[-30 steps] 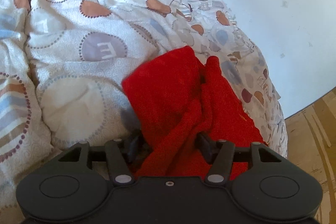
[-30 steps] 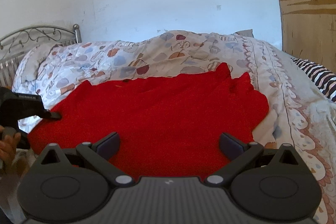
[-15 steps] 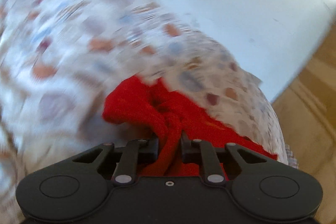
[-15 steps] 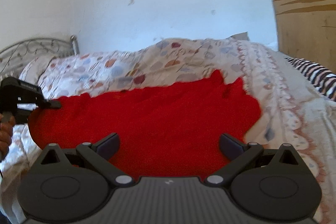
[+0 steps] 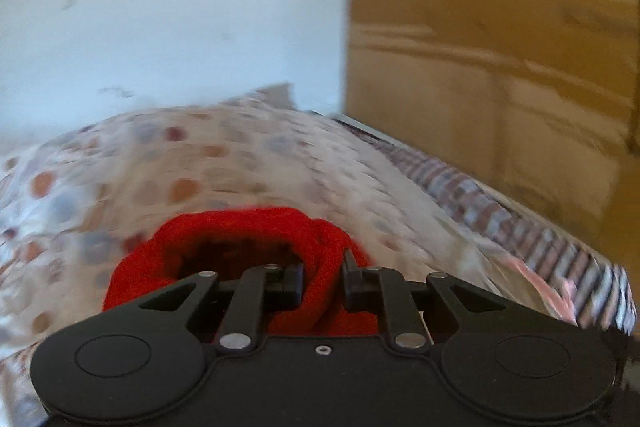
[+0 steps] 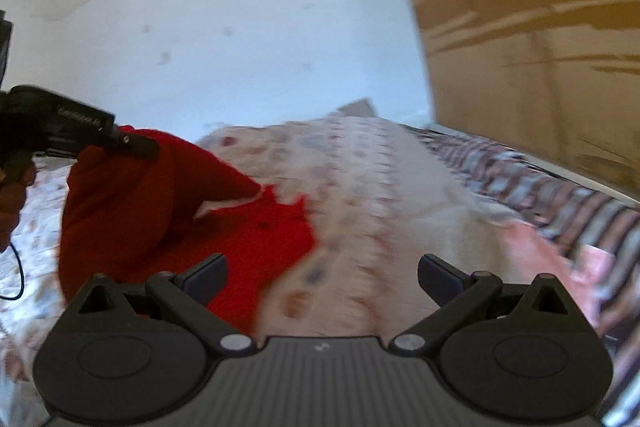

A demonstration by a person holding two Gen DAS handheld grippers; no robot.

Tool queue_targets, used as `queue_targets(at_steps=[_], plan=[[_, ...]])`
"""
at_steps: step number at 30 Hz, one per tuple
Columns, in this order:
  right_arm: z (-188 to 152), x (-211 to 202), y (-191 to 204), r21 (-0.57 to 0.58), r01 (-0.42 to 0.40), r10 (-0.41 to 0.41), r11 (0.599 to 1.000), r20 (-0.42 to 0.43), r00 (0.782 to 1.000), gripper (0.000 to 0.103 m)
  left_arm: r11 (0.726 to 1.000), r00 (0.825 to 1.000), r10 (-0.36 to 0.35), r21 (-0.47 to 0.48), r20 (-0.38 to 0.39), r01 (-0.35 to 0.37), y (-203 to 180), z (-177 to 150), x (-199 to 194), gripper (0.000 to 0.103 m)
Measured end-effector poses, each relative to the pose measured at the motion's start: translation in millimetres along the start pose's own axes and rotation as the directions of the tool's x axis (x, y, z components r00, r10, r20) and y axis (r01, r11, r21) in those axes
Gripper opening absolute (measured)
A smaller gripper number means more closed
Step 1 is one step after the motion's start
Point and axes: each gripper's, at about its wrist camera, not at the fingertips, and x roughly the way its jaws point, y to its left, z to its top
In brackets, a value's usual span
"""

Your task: Fold small clothes

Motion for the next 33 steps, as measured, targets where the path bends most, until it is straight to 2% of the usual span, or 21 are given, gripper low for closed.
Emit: queue_targets(at_steps=[2,5,8,10,11,12,14,17,21,24,26,30,32,33], plan=[[-3.4,-3.8,-15.9,0.031,0.039,-0.039,0.999,-0.010,0.999,0.103,0.999,0.998,-0.045,0.027,-0.042,0.046,-17.7,-8.6,12.0,0.017],[-10.0,-7.6,-34.1,0.079,0.070,-0.068,0.994,-0.030,0.997,0.103,0.996,0.993,-0.070,0.050,-0.100,0.075,-28.4,-29.3,21.7,0.018],[-15.2,-8.2,-42.0,0.101,0.082,-0.078,0.991,-0.045,0.996,0.103,0.994,0.990,-0.094,0.051,-0.108,0.100,-23.5,-43.3,17.6,0.023],[-17.3,-6.7,-43.4,0.114,0.086,-0.080,0.990,-0.052,0.995,0.103,0.991,0.988,-0.132,0.024,-0.084,0.135,-16.4,-47.7,7.7,0.033],[-18.3,-6.0,-43.4,0.124,0.087,-0.080,0.989,-0.057,0.995,0.103,0.987,0.985,-0.158,-0.004,-0.074,0.158,-10.5,-48.2,2.6,0.045],[-19.4,-6.0,-43.2,0.132,0.087,-0.080,0.987,-0.062,0.995,0.103,0.984,0.981,-0.179,-0.029,-0.069,0.177,-5.5,-46.9,1.6,0.051],[-20.1,-6.5,-42.3,0.137,0.086,-0.077,0.987,-0.068,0.995,0.103,0.971,0.972,-0.231,-0.080,-0.045,0.227,3.7,-48.3,-10.0,0.068],[-18.2,-7.7,-36.2,0.120,0.084,-0.076,0.989,-0.072,0.994,0.103,0.957,0.964,-0.267,-0.126,-0.015,0.263,10.7,-53.4,-28.4,0.077],[-13.6,-6.8,-26.9,0.106,0.064,-0.056,0.992,-0.075,0.996,0.103,0.947,0.959,-0.282,-0.150,0.033,0.283,16.1,-65.0,-60.2,0.083],[-7.6,-1.5,-17.8,0.098,0.037,-0.029,0.994,-0.077,0.997,0.103,0.944,0.961,-0.261,-0.183,0.091,0.274,27.5,-72.5,-86.1,0.089],[-2.8,3.7,-11.2,0.096,0.010,-0.002,0.995,-0.079,0.997,0.103,0.950,0.969,-0.220,-0.201,0.112,0.239,36.6,-73.7,-97.3,0.090],[14.2,21.6,2.6,0.121,-0.079,0.089,0.990,-0.077,0.993,0.103,0.960,0.986,-0.085,-0.253,0.144,0.119,59.2,-75.5,-106.1,0.097],[25.7,34.4,8.7,0.160,-0.147,0.159,0.976,-0.070,0.985,0.103,0.946,0.991,0.004,-0.321,0.131,0.039,72.0,-75.5,-100.9,0.098],[32.6,43.6,12.4,0.183,-0.185,0.200,0.966,-0.067,0.978,0.099,0.937,0.993,0.041,-0.350,0.115,0.002,79.1,-75.3,-97.3,0.098]])
